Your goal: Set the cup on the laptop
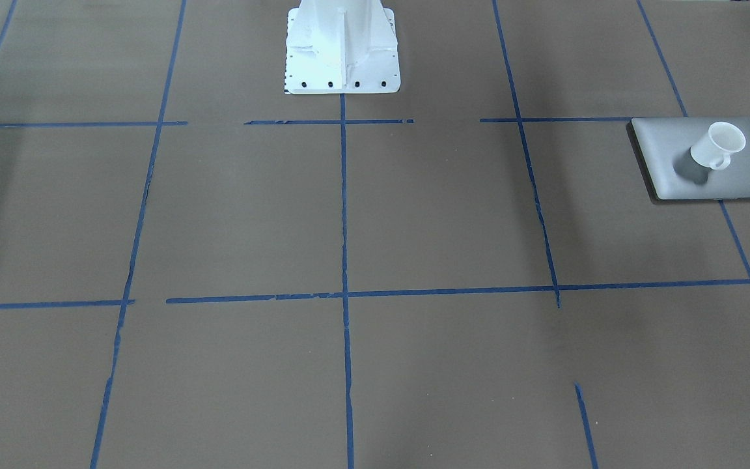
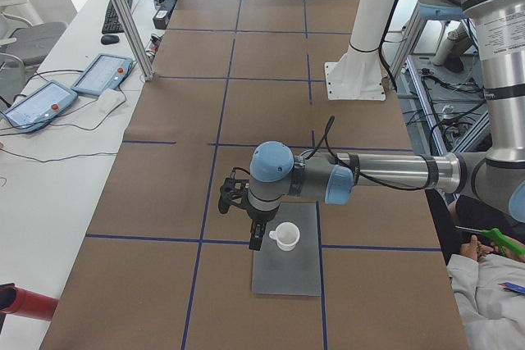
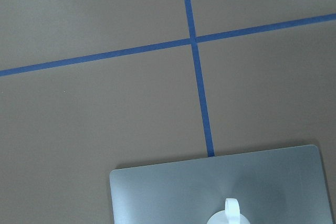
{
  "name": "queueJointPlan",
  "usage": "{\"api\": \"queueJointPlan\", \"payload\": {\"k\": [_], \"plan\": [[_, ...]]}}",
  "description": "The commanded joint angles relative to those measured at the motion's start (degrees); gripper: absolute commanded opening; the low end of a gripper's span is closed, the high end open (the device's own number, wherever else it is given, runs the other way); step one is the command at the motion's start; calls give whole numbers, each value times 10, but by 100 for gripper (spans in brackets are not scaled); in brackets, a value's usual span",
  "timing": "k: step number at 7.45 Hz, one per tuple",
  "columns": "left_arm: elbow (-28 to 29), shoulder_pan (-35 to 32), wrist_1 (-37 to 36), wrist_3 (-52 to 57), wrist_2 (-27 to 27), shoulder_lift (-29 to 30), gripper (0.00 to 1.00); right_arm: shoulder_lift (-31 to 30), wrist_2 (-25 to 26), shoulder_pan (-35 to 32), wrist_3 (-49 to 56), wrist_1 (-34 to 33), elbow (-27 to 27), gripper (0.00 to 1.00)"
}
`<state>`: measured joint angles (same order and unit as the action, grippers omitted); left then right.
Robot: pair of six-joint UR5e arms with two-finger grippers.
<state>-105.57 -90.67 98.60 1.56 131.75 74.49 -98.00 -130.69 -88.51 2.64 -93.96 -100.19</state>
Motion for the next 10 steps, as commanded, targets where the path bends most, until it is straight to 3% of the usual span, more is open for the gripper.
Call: {"api": "queueJointPlan", "payload": {"k": [1,2,10], "plan": [[-4,-18,-71,50,3,13,100,0,0,0,0,0,0,100],[-3,-23,-96,53,2,34,100,0,0,0,0,0,0,100],[13,-23,-154,53,3,33,100,0,0,0,0,-1,0,100]]}}
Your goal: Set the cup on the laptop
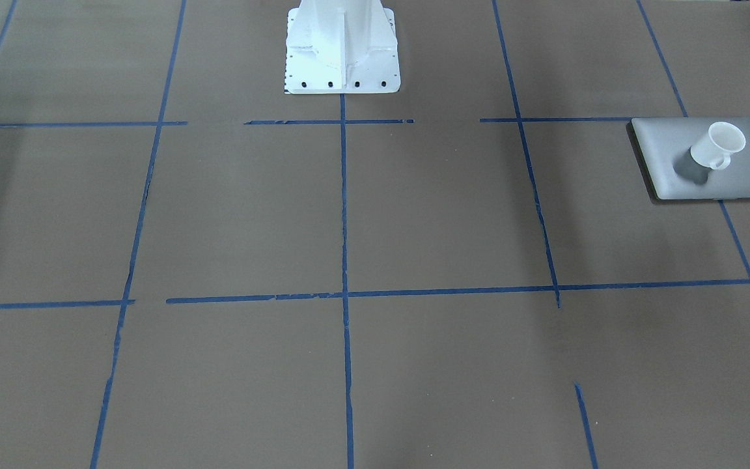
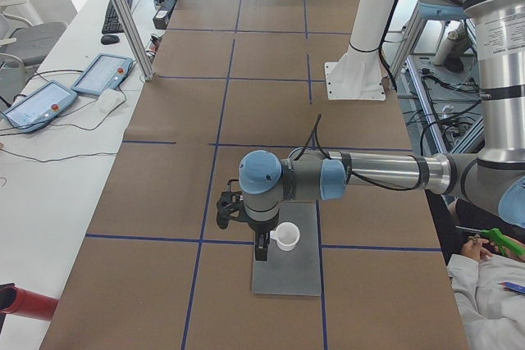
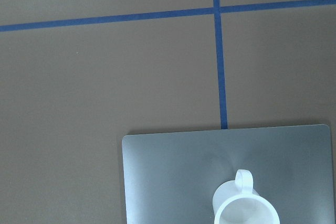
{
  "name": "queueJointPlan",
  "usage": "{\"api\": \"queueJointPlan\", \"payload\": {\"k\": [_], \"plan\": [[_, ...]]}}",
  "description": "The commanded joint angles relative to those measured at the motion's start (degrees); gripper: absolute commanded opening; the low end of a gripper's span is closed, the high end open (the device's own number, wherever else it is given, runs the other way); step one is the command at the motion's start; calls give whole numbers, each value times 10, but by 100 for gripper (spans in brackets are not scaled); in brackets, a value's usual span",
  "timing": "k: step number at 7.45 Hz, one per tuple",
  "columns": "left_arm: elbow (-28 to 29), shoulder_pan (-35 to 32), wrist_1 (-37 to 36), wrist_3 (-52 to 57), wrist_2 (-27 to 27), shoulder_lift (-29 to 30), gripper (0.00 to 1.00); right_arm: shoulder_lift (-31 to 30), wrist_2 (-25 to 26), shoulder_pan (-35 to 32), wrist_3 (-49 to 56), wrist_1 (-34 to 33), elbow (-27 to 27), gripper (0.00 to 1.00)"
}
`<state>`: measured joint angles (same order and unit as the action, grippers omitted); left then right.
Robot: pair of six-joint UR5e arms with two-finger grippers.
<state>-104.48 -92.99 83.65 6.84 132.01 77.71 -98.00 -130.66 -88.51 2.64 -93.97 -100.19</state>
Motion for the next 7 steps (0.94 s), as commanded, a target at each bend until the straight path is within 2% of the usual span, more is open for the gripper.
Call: {"api": "queueJointPlan", "payload": {"k": [1,7], "plan": [[-1,0,-6,0,0,1,100,0,0,0,0,0,0,100],[1,3,0,2,3,4,100,0,0,0,0,0,0,100]]}}
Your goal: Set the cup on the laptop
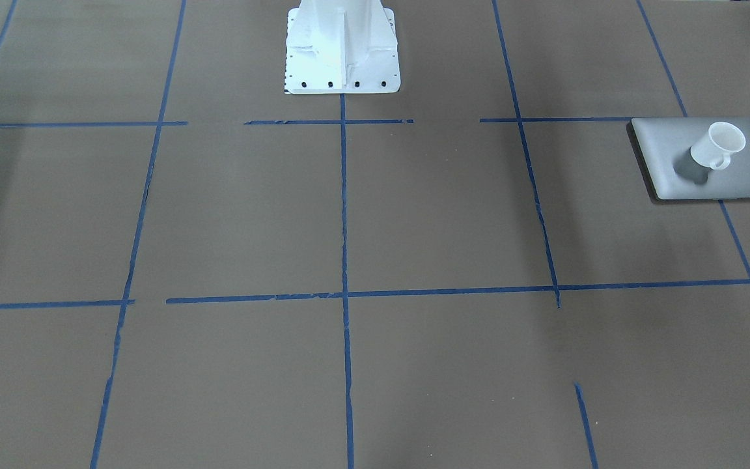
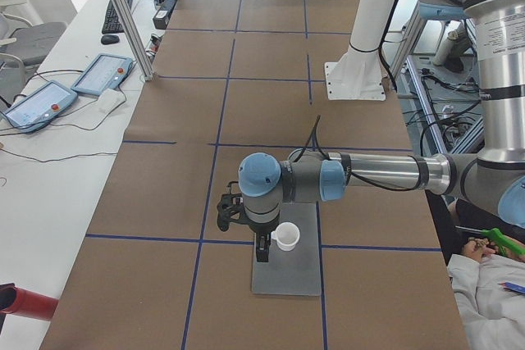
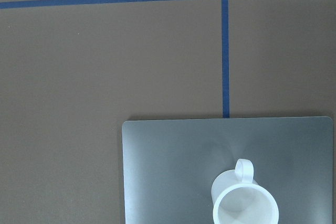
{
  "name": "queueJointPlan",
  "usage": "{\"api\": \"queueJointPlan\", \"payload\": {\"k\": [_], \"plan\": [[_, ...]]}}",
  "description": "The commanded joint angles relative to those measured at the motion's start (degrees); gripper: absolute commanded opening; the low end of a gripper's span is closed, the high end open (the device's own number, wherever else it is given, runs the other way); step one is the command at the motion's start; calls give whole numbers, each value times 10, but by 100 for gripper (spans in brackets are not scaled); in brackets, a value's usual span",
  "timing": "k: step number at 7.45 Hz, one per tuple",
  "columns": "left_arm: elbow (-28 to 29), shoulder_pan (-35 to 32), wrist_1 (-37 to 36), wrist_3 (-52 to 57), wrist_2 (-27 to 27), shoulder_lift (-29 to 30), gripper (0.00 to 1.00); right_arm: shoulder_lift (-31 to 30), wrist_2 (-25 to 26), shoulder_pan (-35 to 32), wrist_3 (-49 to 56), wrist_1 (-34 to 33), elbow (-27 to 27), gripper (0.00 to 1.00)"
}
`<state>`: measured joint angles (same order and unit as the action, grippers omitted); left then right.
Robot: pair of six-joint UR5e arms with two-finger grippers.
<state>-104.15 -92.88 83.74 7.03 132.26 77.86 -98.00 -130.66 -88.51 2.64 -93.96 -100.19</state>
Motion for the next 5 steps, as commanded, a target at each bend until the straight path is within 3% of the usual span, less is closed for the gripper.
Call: {"api": "queueJointPlan", "payload": {"k": [1,5], "plan": [[-5,2,-2,0,0,9,100,0,0,0,0,0,0,100],[-18,2,-4,0,0,10,100,0,0,0,0,0,0,100]]}}
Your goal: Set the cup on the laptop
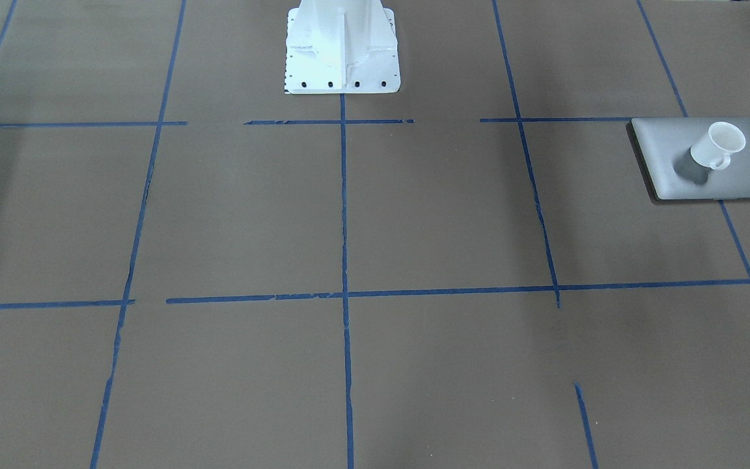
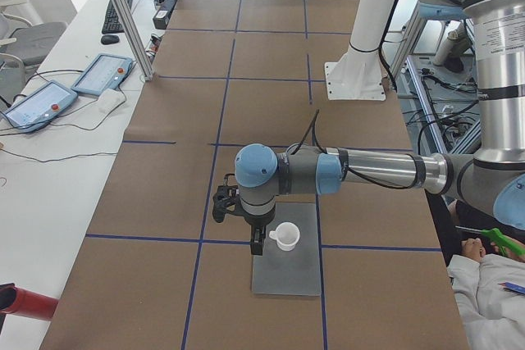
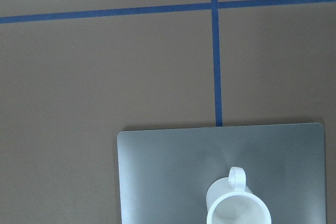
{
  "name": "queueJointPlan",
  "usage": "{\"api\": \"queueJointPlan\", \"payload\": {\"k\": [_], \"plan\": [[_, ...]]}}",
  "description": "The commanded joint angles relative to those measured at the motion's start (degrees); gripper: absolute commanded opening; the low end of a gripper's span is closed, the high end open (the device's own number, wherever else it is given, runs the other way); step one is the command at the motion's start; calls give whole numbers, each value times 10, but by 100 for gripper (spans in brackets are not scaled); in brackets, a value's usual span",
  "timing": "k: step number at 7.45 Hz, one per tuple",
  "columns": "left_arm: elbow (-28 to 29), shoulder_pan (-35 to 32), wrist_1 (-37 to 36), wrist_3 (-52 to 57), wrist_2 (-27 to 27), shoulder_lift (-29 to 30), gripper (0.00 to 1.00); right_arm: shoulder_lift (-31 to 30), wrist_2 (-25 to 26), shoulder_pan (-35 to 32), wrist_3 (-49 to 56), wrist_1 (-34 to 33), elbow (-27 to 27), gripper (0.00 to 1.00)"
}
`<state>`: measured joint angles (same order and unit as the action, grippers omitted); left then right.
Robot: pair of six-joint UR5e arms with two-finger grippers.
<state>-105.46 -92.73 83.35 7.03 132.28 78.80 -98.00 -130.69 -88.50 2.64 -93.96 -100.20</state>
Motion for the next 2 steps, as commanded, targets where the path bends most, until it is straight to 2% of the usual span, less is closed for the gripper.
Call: {"api": "queueJointPlan", "payload": {"k": [1,2], "plan": [[-7,0,0,1,0,0,100,0,0,0,0,0,0,100],[-7,0,0,0,0,4,100,0,0,0,0,-1,0,100]]}}
